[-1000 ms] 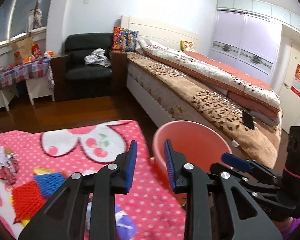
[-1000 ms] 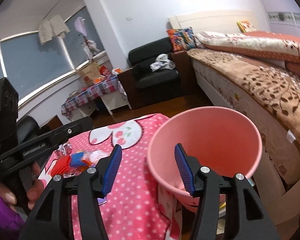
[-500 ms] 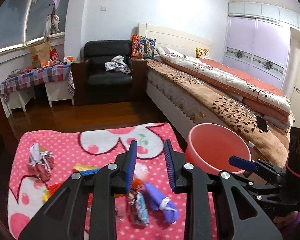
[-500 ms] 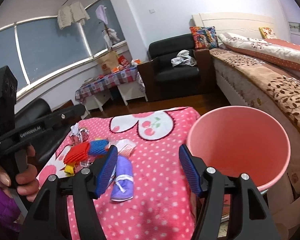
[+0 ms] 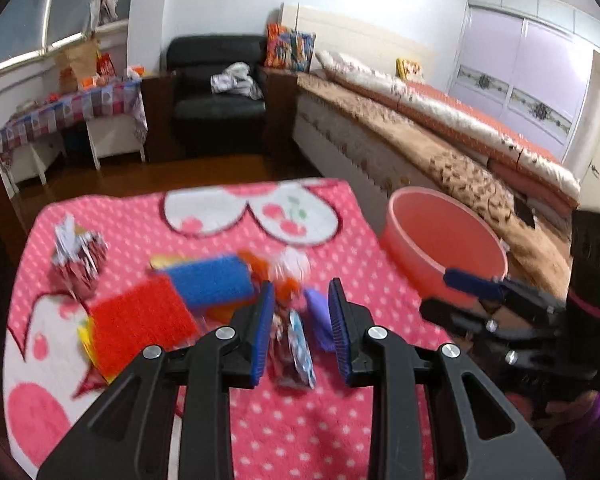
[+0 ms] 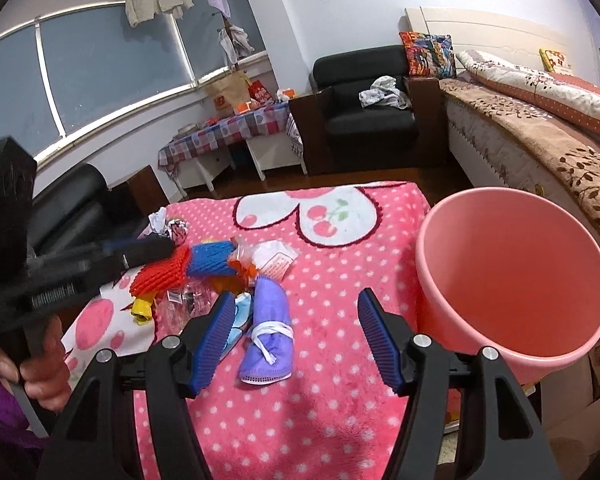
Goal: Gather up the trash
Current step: 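Move the right gripper back to the purple cloth bundle and grasp it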
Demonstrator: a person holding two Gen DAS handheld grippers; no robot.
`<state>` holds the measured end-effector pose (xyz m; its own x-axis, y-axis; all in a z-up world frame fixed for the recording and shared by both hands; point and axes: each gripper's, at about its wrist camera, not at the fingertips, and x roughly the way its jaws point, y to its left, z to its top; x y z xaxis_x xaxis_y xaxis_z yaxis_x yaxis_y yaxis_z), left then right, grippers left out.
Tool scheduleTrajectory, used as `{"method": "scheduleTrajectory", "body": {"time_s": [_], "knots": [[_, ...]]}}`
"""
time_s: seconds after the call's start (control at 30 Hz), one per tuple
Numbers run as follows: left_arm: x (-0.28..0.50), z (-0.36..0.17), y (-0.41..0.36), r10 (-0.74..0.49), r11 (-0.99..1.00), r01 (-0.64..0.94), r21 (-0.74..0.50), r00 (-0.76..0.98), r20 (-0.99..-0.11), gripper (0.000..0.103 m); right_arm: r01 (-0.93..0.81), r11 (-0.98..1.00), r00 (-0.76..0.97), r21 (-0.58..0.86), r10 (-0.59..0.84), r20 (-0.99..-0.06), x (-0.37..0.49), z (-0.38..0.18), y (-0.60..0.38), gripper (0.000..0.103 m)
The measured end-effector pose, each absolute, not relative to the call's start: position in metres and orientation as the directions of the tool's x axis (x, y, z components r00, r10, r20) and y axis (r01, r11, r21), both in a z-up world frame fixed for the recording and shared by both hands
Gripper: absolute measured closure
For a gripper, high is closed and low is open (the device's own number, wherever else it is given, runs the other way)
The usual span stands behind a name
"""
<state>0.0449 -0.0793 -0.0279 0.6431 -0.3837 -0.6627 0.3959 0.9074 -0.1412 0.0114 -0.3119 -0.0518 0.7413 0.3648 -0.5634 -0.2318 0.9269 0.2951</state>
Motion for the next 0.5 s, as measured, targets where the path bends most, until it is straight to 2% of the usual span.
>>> {"method": "scheduleTrajectory", "body": {"time_s": [0.3,0.43,0.47,0.5], "knots": [[0.046,-0.075,-0.099,-0.334,0.893,0.443,-0.079,0.535,-0.776,0.075,-0.227,0.927,0.723,0.298,0.366,-0.586,0.015,-0.060,-0.310,0.040],[0.047,-0.086,-0.100,-0.315,0.893,0.446,-0.061,0.522,-0.793,0.076,-0.226,0.927,0.710,0.300,0.368,-0.600,0.015,-0.064,-0.308,0.040],[0.047,-0.087,-0.099,-0.307,0.894,0.446,-0.051,0.524,-0.794,0.077,-0.227,0.927,0.708,0.298,0.367,-0.603,0.015,-0.065,-0.307,0.040],[0.048,-0.088,-0.099,-0.301,0.894,0.446,-0.044,0.525,-0.796,0.087,-0.227,0.927,0.705,0.297,0.367,-0.607,0.016,-0.066,-0.306,0.040]]}}
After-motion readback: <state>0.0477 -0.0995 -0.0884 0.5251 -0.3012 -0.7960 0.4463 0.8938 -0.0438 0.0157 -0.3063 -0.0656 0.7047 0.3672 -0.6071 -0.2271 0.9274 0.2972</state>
